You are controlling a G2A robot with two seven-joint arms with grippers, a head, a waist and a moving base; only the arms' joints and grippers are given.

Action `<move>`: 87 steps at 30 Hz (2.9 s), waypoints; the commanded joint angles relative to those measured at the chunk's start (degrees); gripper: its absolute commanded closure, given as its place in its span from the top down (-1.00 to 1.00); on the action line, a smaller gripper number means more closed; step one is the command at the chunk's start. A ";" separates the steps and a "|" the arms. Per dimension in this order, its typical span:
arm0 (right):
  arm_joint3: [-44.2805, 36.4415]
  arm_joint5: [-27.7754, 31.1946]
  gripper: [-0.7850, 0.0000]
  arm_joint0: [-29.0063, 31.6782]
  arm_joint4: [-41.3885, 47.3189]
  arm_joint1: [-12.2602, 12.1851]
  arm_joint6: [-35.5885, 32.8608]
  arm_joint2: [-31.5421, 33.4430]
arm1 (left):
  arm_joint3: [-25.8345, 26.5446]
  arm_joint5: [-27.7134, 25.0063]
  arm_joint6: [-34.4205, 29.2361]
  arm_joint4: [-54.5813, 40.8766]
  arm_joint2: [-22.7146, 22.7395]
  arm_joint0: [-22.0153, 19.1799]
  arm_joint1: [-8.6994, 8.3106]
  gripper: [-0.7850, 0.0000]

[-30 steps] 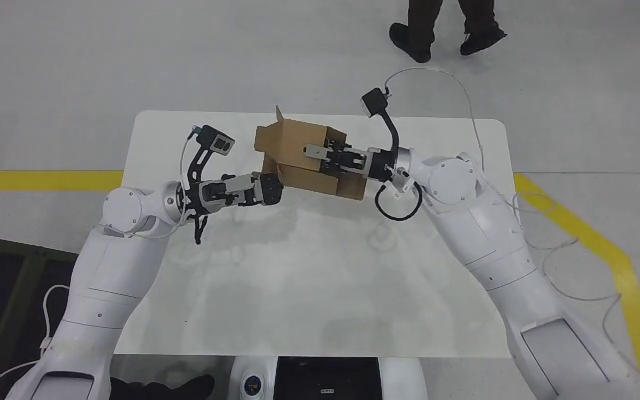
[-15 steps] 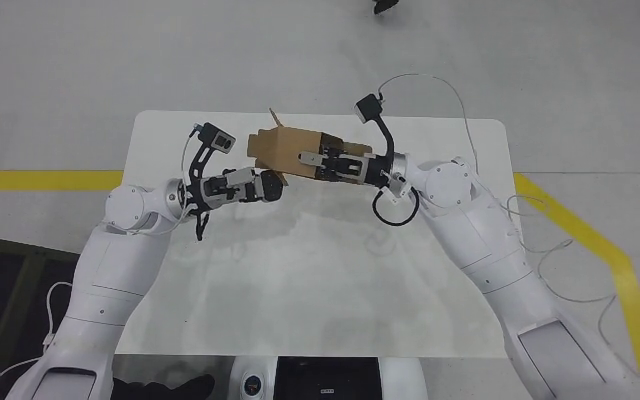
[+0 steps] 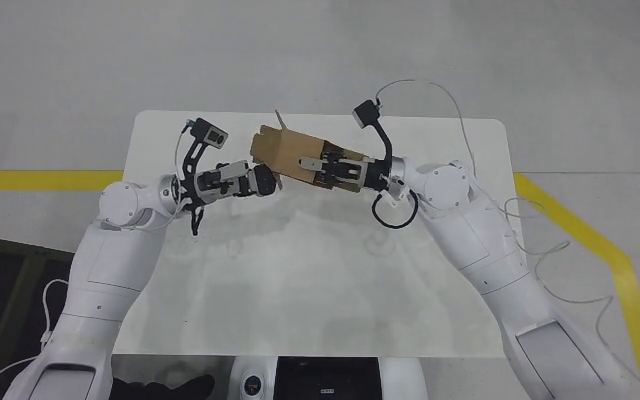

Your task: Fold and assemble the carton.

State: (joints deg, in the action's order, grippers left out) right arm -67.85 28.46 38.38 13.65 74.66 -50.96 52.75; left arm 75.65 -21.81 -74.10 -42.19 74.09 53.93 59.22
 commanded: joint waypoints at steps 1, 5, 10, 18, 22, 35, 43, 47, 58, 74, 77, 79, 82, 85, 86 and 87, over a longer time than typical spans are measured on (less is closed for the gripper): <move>0.02 0.18 -1.00 0.07 0.74 -0.13 -1.88 0.31 | -0.79 -0.41 -0.77 0.30 0.86 -0.14 -0.19 1.00; 0.53 0.64 -1.00 0.17 2.71 -0.43 -5.84 1.03 | -2.47 -1.91 -1.71 0.90 2.97 -0.44 -0.61 1.00; 1.67 -0.39 -1.00 -0.11 7.62 -0.59 -13.65 0.96 | -3.67 -5.92 -2.45 1.56 5.73 -0.28 -1.11 1.00; 3.12 -1.82 -1.00 -0.56 11.13 -0.92 -20.41 1.54 | 2.19 -12.06 3.67 6.29 7.66 3.63 -2.14 1.00; 3.50 -2.12 -1.00 -0.56 11.15 -1.24 -21.08 2.46 | 3.79 -15.46 7.07 8.41 7.44 5.68 -2.93 1.00; 3.50 -2.12 -1.00 -0.56 11.15 -1.24 -21.08 2.46 | 3.79 -15.46 7.07 8.41 7.44 5.68 -2.93 1.00; 3.50 -2.12 -1.00 -0.56 11.15 -1.24 -21.08 2.46 | 3.79 -15.46 7.07 8.41 7.44 5.68 -2.93 1.00; 3.50 -2.12 -1.00 -0.56 11.15 -1.24 -21.08 2.46 | 4.95 -14.45 8.62 9.75 7.07 6.28 -2.89 1.00; 3.50 -2.12 -1.00 -0.56 11.15 -1.24 -21.08 2.46 | 6.06 -22.08 13.70 26.33 9.83 6.76 -4.18 1.00; 3.50 -2.12 -1.00 -0.56 11.15 -1.24 -21.08 2.46 | 13.22 -36.19 28.43 57.28 8.73 9.83 -10.48 1.00; 3.50 -2.12 -1.00 -0.56 11.15 -1.24 -21.08 2.46 | 15.36 -36.19 30.46 64.64 8.59 9.87 -11.22 1.00; 3.50 -2.12 -1.00 -0.56 11.15 -1.24 -21.08 2.46 | 17.18 -36.19 32.48 70.98 7.70 10.07 -11.85 1.00; 3.50 -2.12 -1.00 -0.56 11.15 -1.24 -21.08 2.46 | 18.39 -36.19 38.24 79.24 6.12 10.35 -12.95 1.00; 3.50 -2.12 -1.00 -0.56 11.15 -1.24 -21.08 2.46 | 18.36 -36.19 45.51 87.07 4.38 10.11 -14.17 1.00; 3.50 -2.12 -1.00 -0.56 11.15 -1.24 -21.08 2.46 | 18.27 -36.19 48.45 90.18 3.84 9.93 -14.58 1.00; 3.50 -2.12 -1.00 -0.56 11.15 -1.24 -21.08 2.46 | 17.69 -36.19 52.22 92.50 3.39 9.84 -14.94 1.00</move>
State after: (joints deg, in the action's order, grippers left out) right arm -64.35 26.34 37.83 24.80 73.42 -72.04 55.21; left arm 93.84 -58.00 -26.57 46.64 77.99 63.89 44.67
